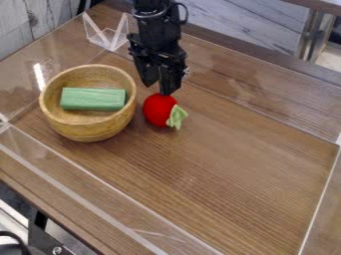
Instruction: Move the red fruit to the right
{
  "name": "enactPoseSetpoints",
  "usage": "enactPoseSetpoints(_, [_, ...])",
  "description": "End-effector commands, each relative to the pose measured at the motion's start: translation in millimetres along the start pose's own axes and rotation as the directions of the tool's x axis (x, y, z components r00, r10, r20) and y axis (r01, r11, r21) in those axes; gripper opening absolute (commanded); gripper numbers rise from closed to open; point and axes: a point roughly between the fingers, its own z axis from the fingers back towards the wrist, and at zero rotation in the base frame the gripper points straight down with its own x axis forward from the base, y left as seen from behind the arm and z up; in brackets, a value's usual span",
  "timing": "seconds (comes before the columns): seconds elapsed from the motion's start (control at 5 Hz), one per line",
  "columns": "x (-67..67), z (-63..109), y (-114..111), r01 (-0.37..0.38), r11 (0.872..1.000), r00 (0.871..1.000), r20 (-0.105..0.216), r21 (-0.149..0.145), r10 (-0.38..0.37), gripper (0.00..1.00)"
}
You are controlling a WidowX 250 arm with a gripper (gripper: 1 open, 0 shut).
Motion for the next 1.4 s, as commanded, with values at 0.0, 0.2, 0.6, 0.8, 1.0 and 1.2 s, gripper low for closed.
enactPoseSetpoints(0.0, [8.9,28.2,9.7,0.022,0.999,0.998,0.064,0.031,-0.024,0.00])
enactPoseSetpoints(0.2, [12.8,24.1,9.6,-0.022,0.999,0.998,0.066,0.034,0.020,0.00])
enactPoseSetpoints(0.6, [15.3,14.7,1.6,-0.054,0.998,0.997,0.054,0.032,0.052,1.00])
enactPoseSetpoints(0.8, [14.7,13.6,-5.0,-0.047,0.998,0.998,0.049,0.030,0.046,0.00])
enactPoseSetpoints(1.0, [10.3,12.1,-6.1,0.017,1.000,0.999,0.047,0.022,-0.018,0.00])
enactPoseSetpoints(1.2, [8.0,22.4,-9.8,0.078,0.997,0.994,0.071,0.010,-0.078,0.00])
